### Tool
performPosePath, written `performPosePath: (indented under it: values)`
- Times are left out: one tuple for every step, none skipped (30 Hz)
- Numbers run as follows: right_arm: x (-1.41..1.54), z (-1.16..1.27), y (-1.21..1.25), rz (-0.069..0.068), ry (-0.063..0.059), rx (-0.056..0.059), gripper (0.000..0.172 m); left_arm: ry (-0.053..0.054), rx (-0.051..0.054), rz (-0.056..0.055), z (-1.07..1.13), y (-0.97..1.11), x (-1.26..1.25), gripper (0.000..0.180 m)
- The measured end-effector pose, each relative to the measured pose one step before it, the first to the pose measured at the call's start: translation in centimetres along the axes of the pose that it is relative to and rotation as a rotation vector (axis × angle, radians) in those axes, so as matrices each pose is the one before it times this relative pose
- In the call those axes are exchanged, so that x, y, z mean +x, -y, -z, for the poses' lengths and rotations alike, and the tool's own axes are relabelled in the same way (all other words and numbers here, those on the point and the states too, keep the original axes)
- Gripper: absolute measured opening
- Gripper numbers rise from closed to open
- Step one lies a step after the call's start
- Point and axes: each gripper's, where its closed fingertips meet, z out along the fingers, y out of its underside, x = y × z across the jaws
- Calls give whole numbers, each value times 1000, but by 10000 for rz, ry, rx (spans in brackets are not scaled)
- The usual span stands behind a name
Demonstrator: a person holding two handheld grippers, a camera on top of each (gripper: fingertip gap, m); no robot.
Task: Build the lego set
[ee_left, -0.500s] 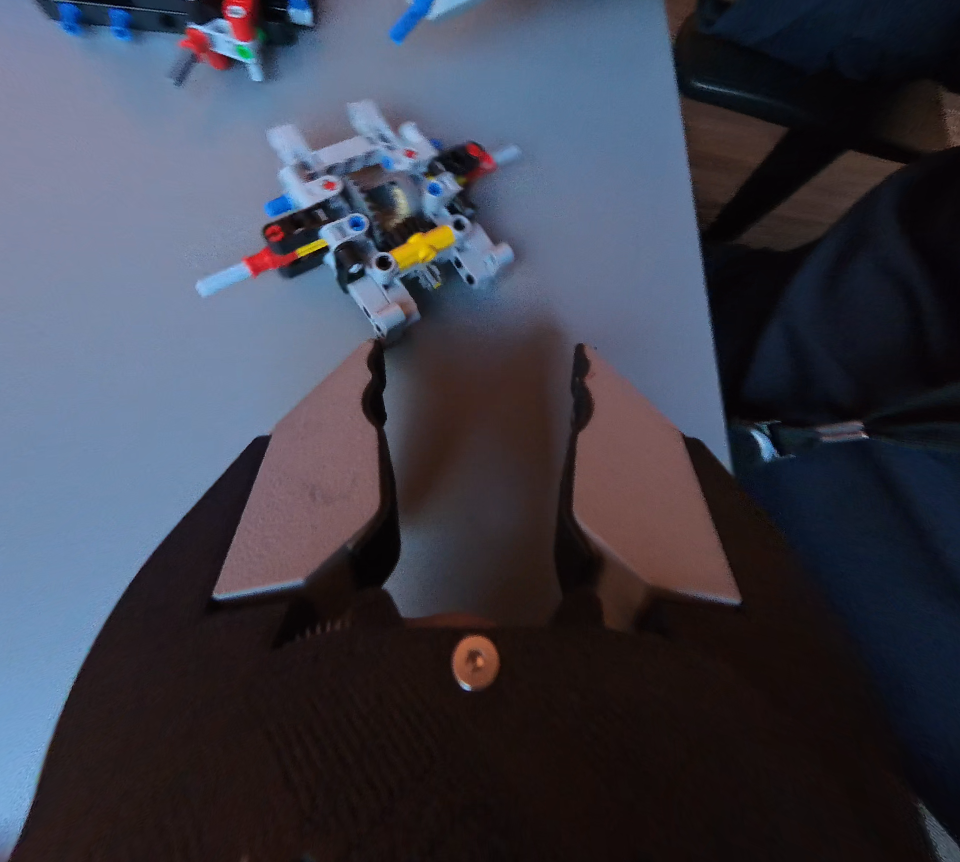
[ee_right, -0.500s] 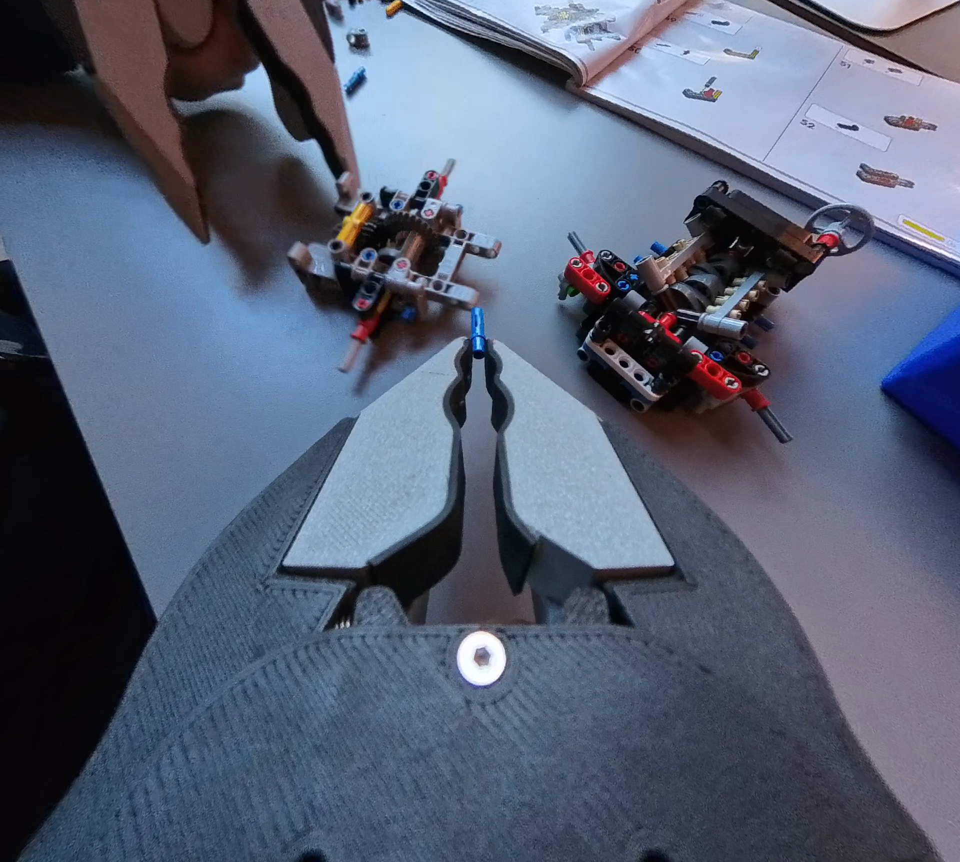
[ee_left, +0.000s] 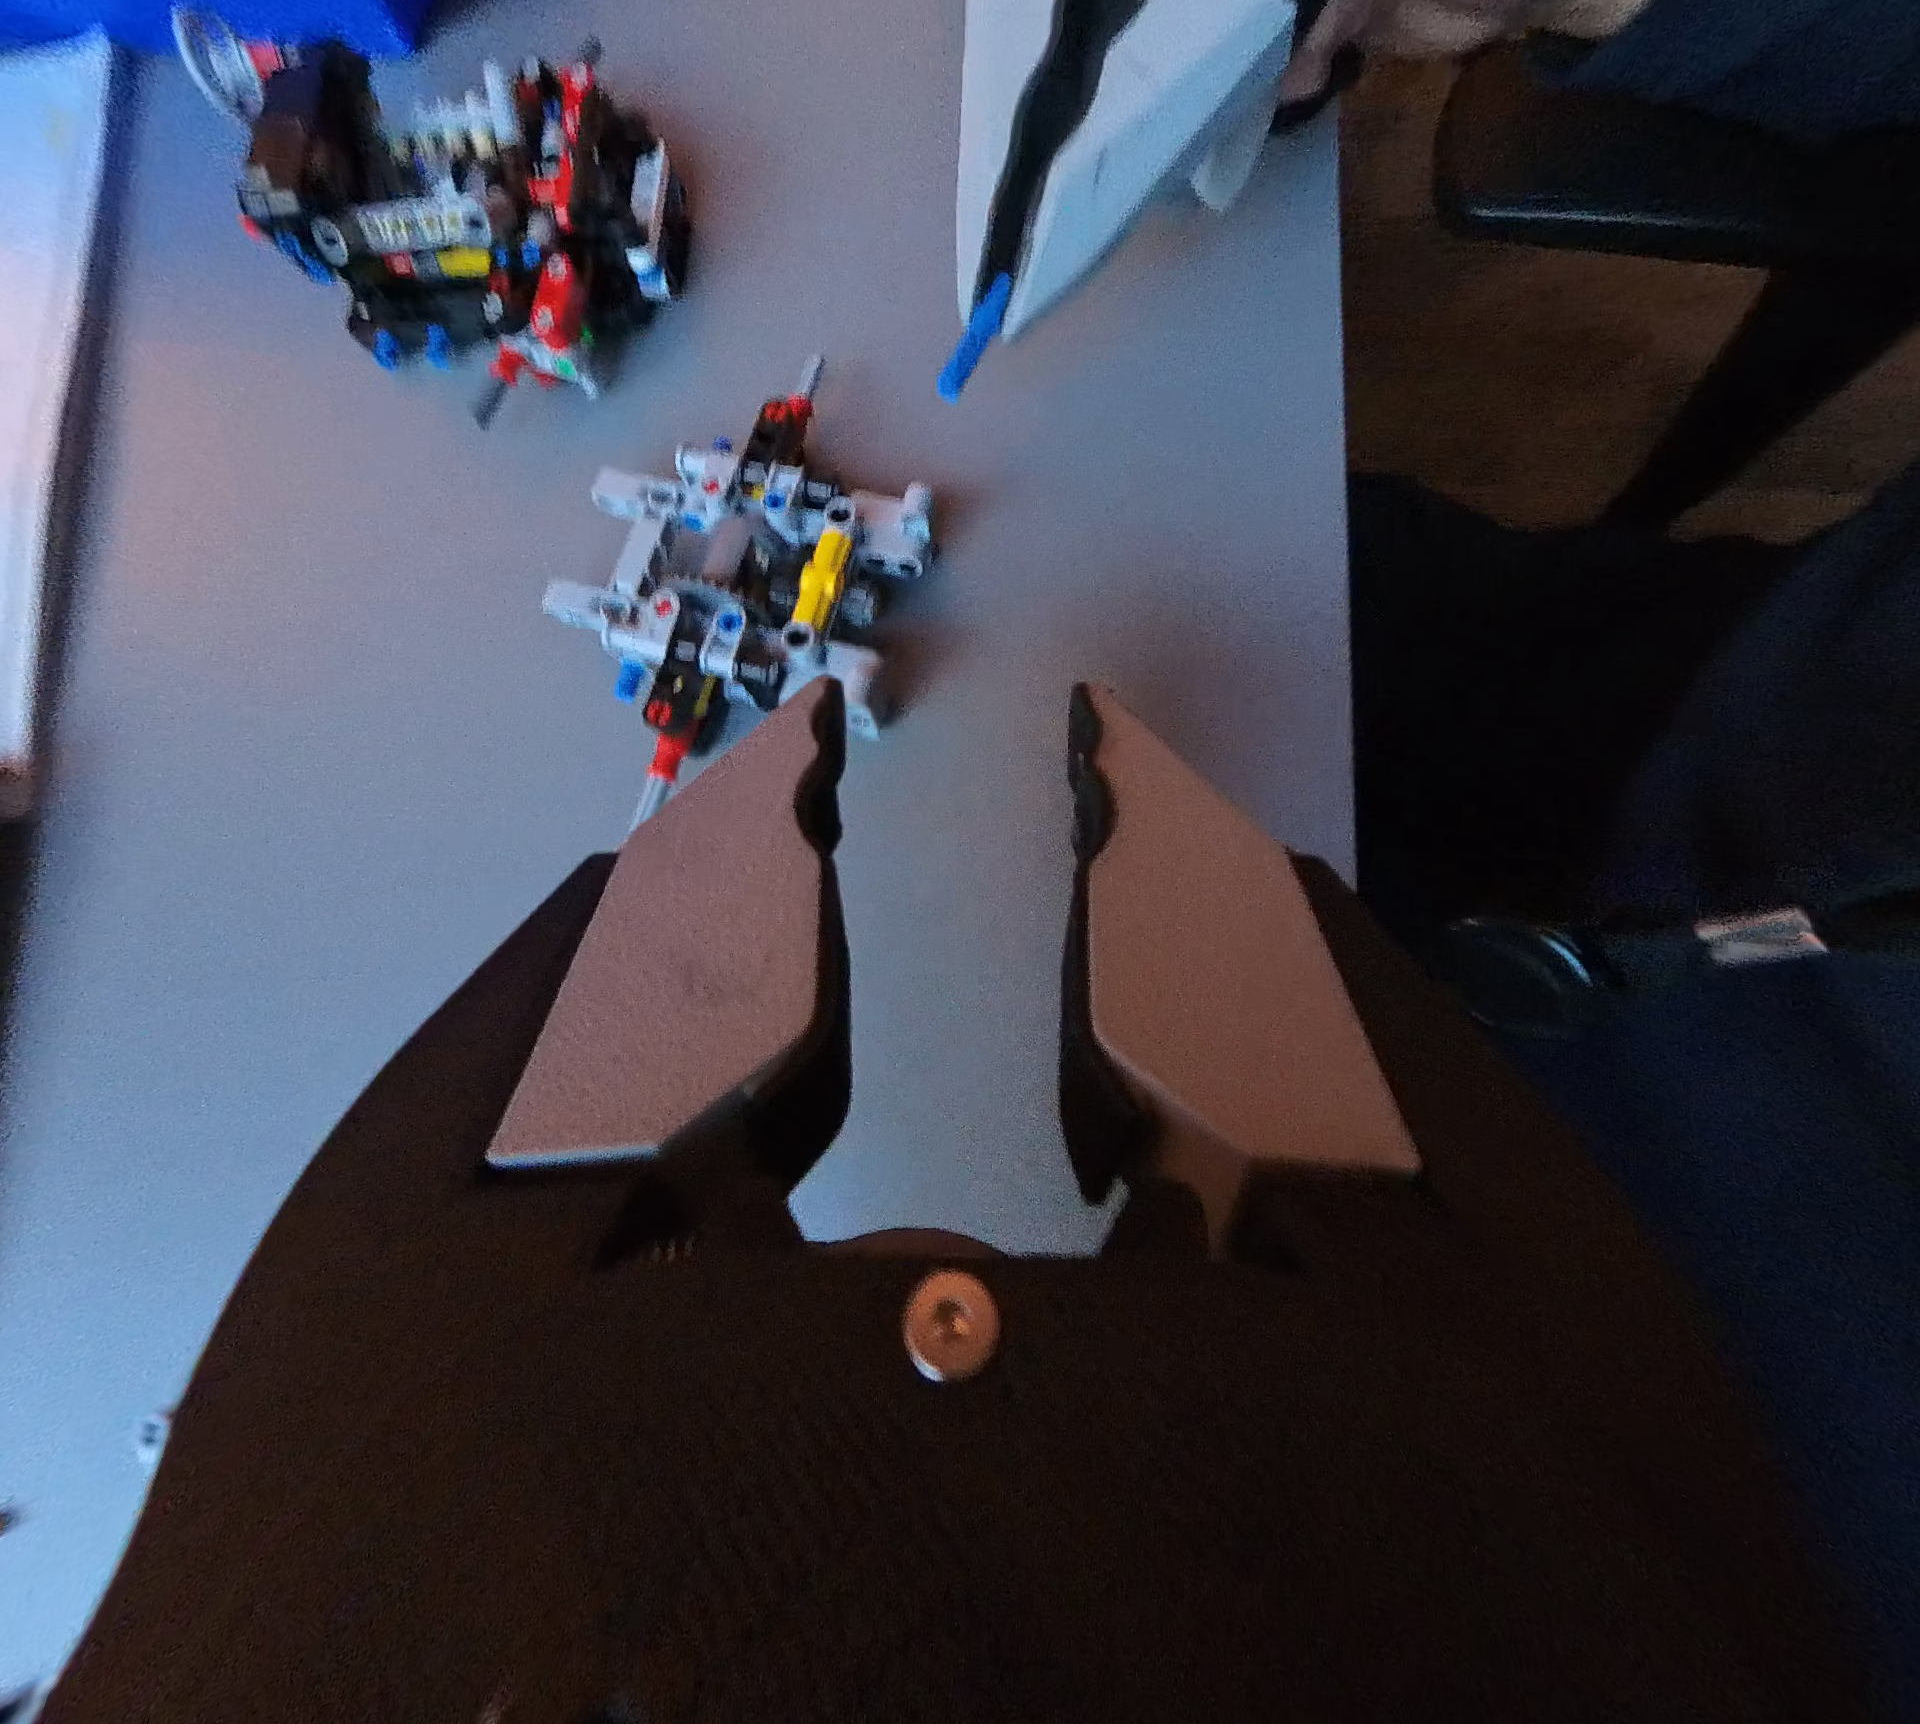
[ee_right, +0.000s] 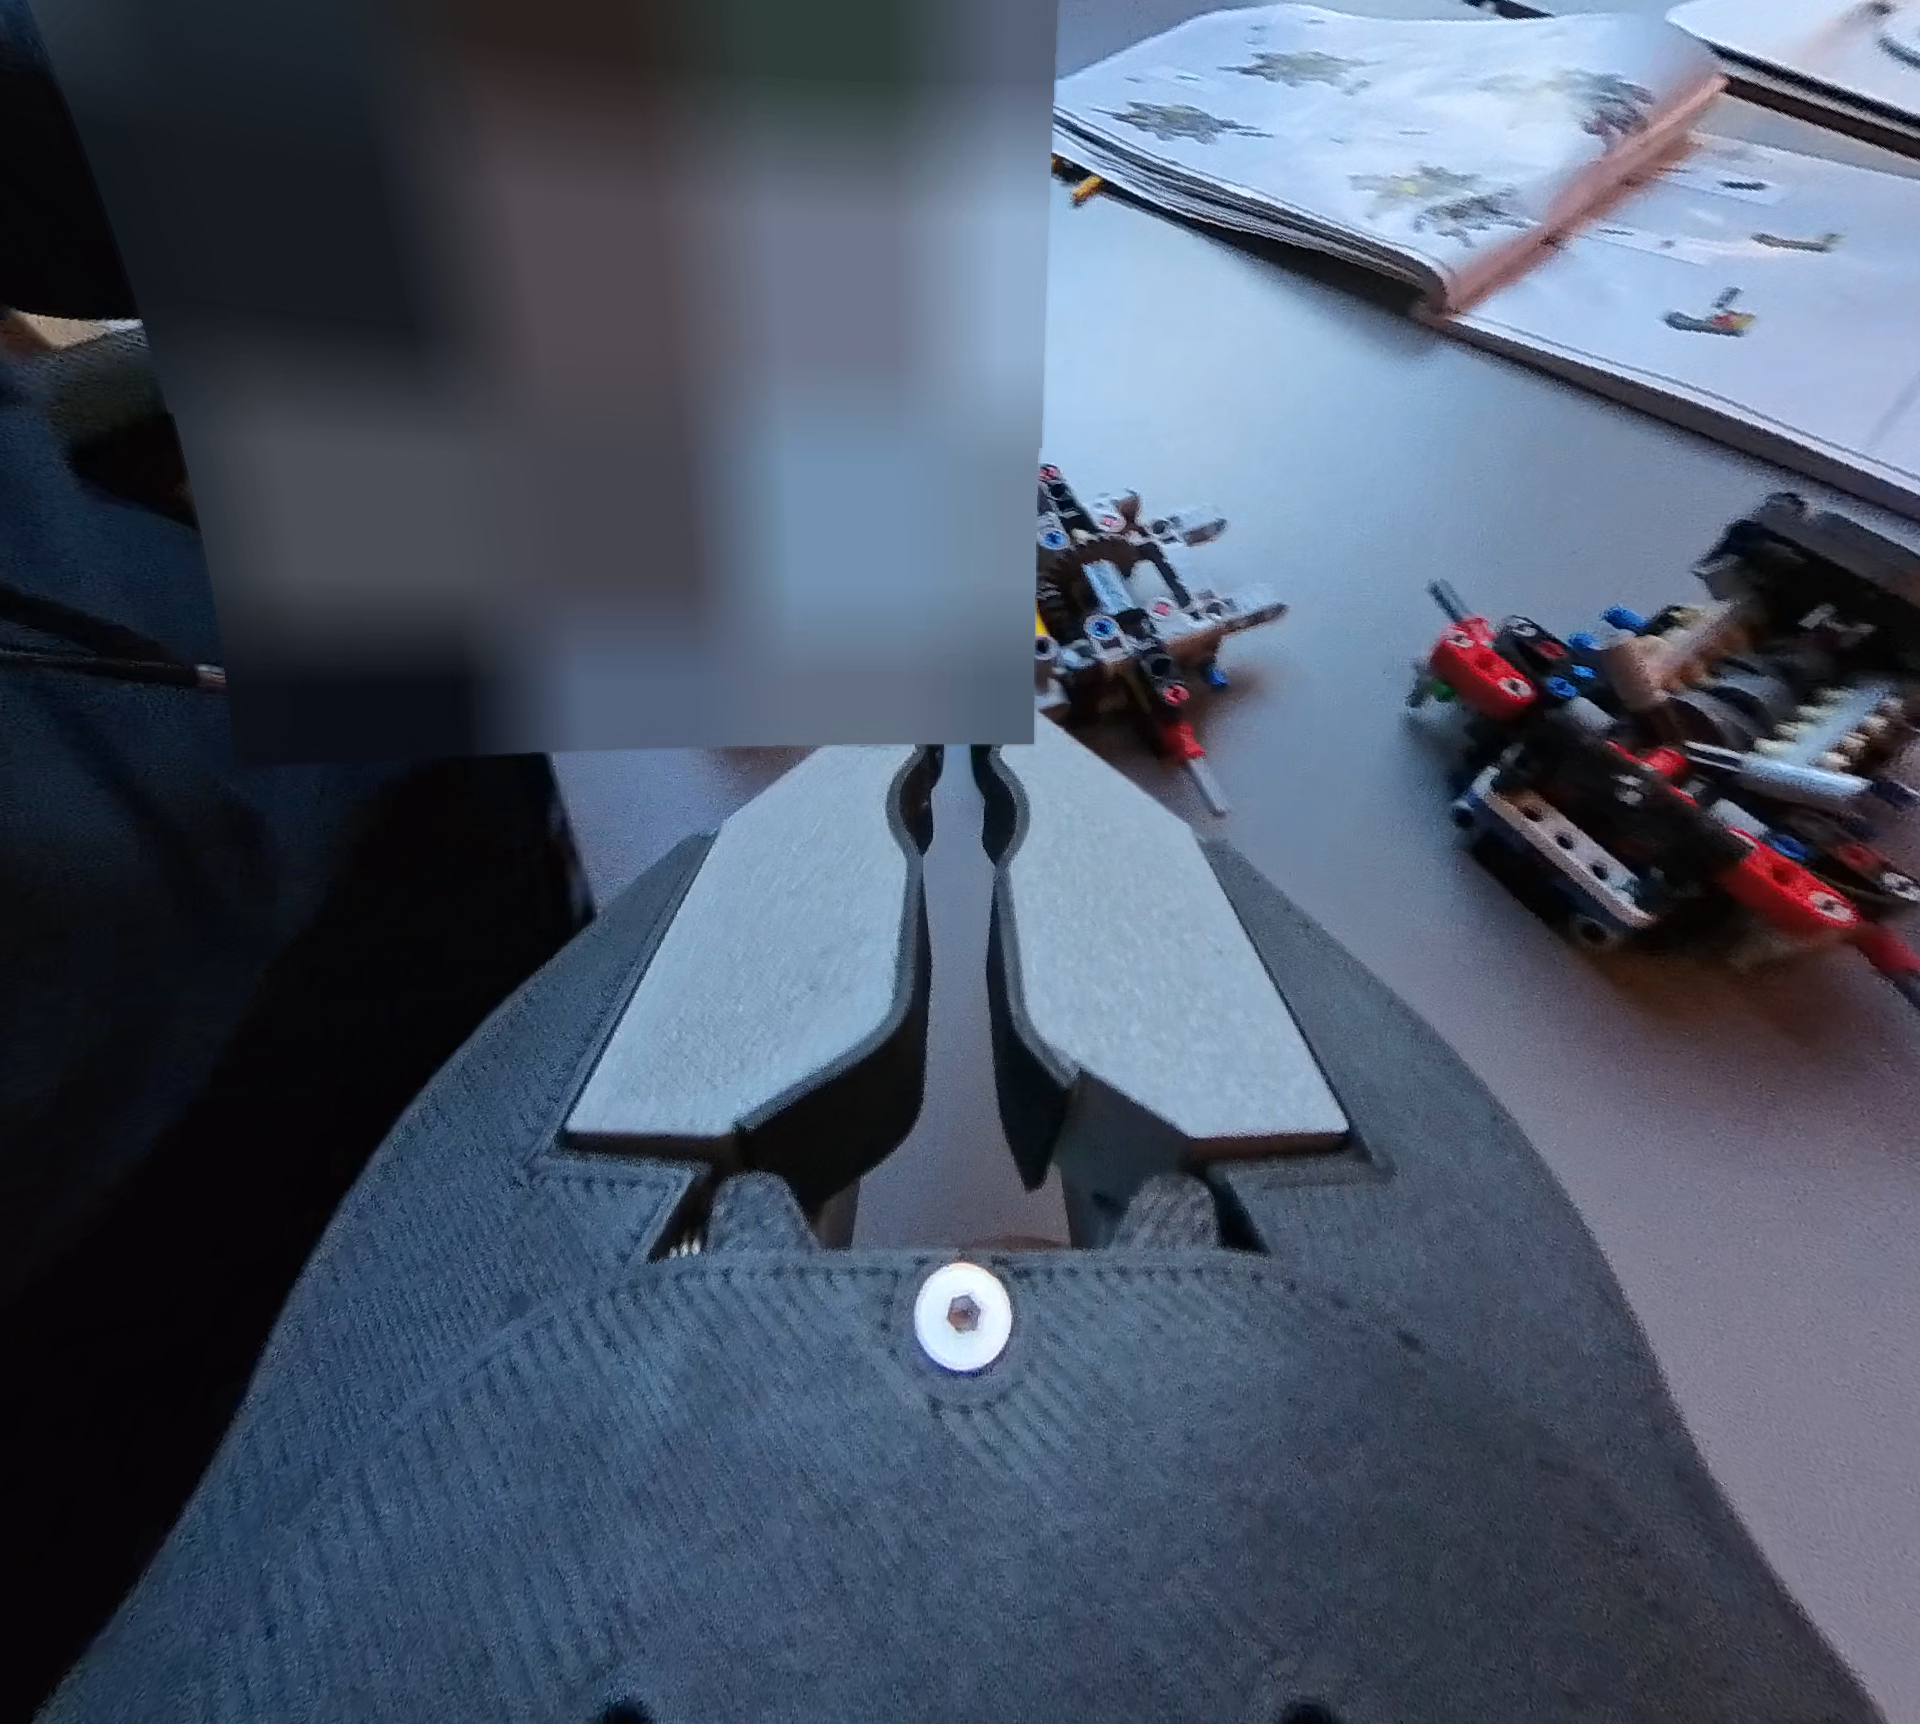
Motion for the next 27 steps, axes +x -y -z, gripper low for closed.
performPosePath:
  values:
    - [-547, -39, 201, -88, 244, 106, 1, 227, 82, -417, -150, 689, 263, 36]
    - [-471, -16, 152, -143, 250, 79, 1, 270, 48, -435, -208, 622, 190, 33]
    - [-407, 7, 67, -156, 255, 21, 1, 237, 9, -451, -272, 545, 228, 30]
    - [-346, 55, 30, -113, 214, 0, 1, 216, -52, -439, -283, 413, 206, 28]
    - [-246, 87, 47, -50, 139, 36, 1, 210, -50, -413, -282, 365, 170, 27]
    - [-216, 75, -11, -44, 136, 15, 1, 156, -29, -354, -238, 353, 174, 25]
    - [-264, 42, -84, -93, 198, -57, 1, 74, -6, -272, -201, 372, 243, 25]
    - [-236, -4, -86, -115, 204, -68, 1, 18, 36, -210, -149, 423, 263, 24]
    - [-209, -33, -29, -92, 171, -21, 1, -19, 51, -168, -141, 399, 278, 23]
    - [-156, -39, -31, -68, 138, -13, 1, -31, 47, -138, -136, 352, 239, 22]
    - [-130, -46, -34, -44, 111, -11, 1, -22, 20, -111, -133, 240, 163, 20]
    - [-153, -26, -45, -24, 124, -20, 1, -21, -38, -77, -154, 92, 99, 17]
    - [-128, -13, -60, -13, 99, -23, 1, -32, -73, -53, -128, -30, 85, 14]
    - [-23, 6, -66, -4, 38, -25, 1, 27, -17, -47, -84, 13, -19, 9]
    - [-29, -2, -86, -15, 57, -24, 1, 69, 24, -59, -15, 19, -86, 3]
    - [-34, 0, -56, -42, 75, -7, 1, -64, 26, -54, -19, -13, 94, 3]
    - [-10, 9, -40, -35, 60, 10, 1, -53, 24, 17, -27, -10, 51, 3]
    - [0, -12, -57, -22, 57, -1, 1, -78, 26, 34, -34, -26, 83, 3]
    - [5, -17, -91, -7, 47, -28, 1, -118, 18, 37, -47, -50, 111, 2]
    - [70, -26, -117, 19, -1, -50, 1, -113, 5, 86, -93, -83, 72, 2]
    - [133, -29, -115, 67, -85, -65, 1, -145, -32, 205, -137, -127, 54, 2]
    - [191, -30, -159, 143, -167, -109, 1, -205, -90, 299, -145, -200, 40, 2]
    - [154, -4, -144, 221, -203, -116, 1, -212, -30, 283, -120, -155, 12, 2]
    - [84, 23, -101, 281, -195, -104, 1, -212, 29, 247, -77, -62, 11, 2]
    - [26, 23, -59, 328, -181, -108, 1, -212, 59, 193, -25, -1, 47, 2]
    - [-42, -5, -79, 344, -147, -120, 1, -254, 19, 126, -13, -41, 139, 2]
    - [-78, -46, -64, 314, -123, -125, 1, -213, -3, 31, -5, -51, 127, 3]
